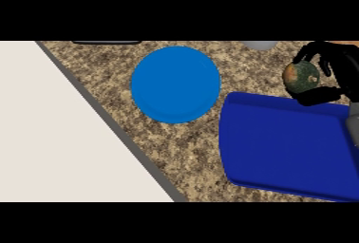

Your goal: Pick the squash from the tray and place it in the plate

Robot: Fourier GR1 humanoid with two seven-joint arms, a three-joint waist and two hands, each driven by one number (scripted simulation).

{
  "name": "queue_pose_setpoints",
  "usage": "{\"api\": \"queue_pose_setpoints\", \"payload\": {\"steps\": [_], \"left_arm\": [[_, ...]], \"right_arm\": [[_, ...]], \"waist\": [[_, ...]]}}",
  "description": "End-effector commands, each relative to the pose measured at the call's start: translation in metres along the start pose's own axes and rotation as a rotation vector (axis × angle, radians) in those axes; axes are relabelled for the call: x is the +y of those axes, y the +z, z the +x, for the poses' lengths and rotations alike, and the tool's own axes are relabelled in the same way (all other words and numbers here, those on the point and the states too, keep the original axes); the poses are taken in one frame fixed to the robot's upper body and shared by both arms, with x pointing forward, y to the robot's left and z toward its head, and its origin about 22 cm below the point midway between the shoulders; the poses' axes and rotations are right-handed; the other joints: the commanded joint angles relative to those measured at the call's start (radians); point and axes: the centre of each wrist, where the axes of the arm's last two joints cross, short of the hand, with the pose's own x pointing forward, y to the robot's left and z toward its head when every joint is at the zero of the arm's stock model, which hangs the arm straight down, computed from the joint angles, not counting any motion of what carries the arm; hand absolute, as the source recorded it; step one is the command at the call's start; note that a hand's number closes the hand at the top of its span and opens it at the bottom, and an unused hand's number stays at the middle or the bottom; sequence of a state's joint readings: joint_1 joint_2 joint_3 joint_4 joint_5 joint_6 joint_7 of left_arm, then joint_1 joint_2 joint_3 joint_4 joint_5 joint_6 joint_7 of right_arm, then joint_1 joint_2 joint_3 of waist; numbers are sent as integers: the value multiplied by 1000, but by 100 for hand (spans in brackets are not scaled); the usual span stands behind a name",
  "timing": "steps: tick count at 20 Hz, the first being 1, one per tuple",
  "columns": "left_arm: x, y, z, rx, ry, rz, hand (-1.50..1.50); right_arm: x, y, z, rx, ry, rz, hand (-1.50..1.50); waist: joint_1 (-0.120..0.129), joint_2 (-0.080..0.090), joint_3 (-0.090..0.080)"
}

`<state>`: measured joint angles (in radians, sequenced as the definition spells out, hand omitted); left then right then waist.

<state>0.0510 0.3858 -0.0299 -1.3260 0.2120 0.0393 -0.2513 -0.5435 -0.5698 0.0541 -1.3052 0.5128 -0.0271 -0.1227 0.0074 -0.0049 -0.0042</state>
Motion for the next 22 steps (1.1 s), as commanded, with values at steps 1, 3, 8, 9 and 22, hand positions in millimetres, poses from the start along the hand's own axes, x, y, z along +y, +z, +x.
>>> {"api": "queue_pose_setpoints", "payload": {"steps": [1,3,8,9,22], "left_arm": [[-28,-31,28,-2,-1,-58,0],[-29,-30,22,-4,-7,-72,0],[-32,-25,-1,-4,11,-76,0],[-44,-27,12,-21,-15,-68,0],[-20,-37,29,-24,-8,-63,0]], "right_arm": [[-12,-18,19,-35,-57,-16,150],[-6,-20,39,-60,-51,-17,150],[9,-39,75,-72,-72,29,150],[28,-47,85,-68,-70,32,150],[128,-79,150,-102,-152,165,150]], "waist": [[-7,5,4],[-10,4,4],[-10,5,3],[-3,6,4],[2,9,4]]}}
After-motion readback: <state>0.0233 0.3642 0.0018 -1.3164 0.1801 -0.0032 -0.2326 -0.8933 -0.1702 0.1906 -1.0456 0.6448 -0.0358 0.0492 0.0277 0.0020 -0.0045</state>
